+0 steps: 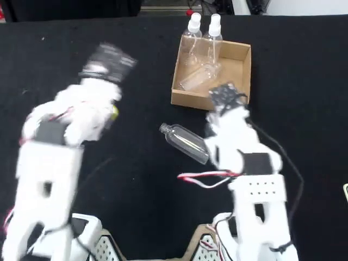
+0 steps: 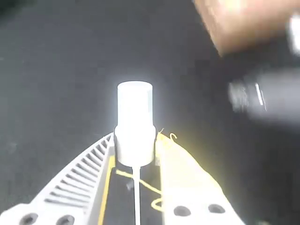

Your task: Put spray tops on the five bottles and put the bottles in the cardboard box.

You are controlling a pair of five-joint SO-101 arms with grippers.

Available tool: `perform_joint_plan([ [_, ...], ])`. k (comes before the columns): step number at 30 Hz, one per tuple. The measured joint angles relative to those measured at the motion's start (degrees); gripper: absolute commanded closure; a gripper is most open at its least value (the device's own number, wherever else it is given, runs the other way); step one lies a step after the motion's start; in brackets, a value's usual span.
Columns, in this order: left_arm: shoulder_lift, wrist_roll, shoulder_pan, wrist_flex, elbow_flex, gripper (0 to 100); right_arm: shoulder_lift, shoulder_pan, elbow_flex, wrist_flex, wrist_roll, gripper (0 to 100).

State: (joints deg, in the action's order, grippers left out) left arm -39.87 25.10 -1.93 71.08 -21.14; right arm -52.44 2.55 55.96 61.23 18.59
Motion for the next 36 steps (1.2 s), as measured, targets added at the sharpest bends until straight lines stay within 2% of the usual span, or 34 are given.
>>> perform_joint_plan([
  [4, -13.2, -14.0, 4.5, -5.3, 0.0, 94, 0.0, 11.1, 2.5, -12.7, -9.2, 98.8],
  [8, -22.2, -23.6, 4.9, -11.2, 0.0, 94, 0.0, 19.4, 7.0, -26.6, -13.0, 98.8],
  [13, -27.7, -36.7, 4.9, -19.3, 0.0, 94, 0.0, 23.4, 12.7, -40.9, -16.0, 98.8],
  [17, -27.2, -46.2, 2.2, -26.0, 0.0, 94, 0.0, 24.0, 13.8, -43.1, -20.7, 98.8],
  [22, -28.2, -45.4, -6.5, -38.2, -6.6, 94, -7.6, 24.4, 17.4, -43.6, -21.8, 98.8],
  [27, -27.4, -43.2, -10.5, -50.9, -17.5, 94, -19.5, 25.6, 22.9, -43.6, -21.8, 98.8],
  [36, -27.4, -42.8, -15.4, -55.4, -19.3, 93, -27.0, 25.7, 24.9, -43.6, -21.9, 98.8],
])
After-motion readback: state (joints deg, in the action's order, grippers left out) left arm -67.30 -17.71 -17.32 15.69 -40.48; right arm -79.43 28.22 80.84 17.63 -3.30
